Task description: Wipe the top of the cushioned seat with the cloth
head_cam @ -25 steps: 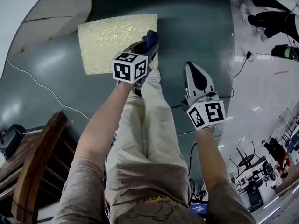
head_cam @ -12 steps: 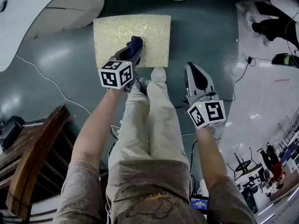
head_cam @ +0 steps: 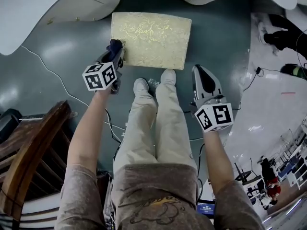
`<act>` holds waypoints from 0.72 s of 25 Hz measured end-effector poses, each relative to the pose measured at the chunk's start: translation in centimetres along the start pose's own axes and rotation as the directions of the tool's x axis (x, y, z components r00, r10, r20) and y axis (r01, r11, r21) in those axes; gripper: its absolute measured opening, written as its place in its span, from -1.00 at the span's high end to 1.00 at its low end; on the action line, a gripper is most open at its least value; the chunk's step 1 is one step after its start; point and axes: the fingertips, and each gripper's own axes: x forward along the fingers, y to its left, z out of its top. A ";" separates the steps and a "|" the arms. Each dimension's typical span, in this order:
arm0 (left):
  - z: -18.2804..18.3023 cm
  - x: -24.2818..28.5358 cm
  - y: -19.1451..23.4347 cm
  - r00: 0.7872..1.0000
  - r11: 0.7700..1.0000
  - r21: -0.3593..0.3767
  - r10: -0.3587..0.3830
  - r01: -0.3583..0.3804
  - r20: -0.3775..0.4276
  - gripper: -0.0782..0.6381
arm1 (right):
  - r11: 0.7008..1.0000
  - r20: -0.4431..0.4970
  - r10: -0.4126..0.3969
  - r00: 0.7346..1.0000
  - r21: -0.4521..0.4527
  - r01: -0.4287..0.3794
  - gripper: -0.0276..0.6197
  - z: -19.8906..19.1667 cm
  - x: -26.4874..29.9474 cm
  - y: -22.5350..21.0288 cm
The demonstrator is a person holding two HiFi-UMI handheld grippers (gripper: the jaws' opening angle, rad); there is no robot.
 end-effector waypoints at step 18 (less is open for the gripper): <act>-1.5 -2.4 9.1 0.995 0.993 -0.062 0.102 -0.101 0.017 0.51 | 0.999 -0.051 0.004 0.999 -0.041 -0.006 0.90 -1.4 1.0 3.5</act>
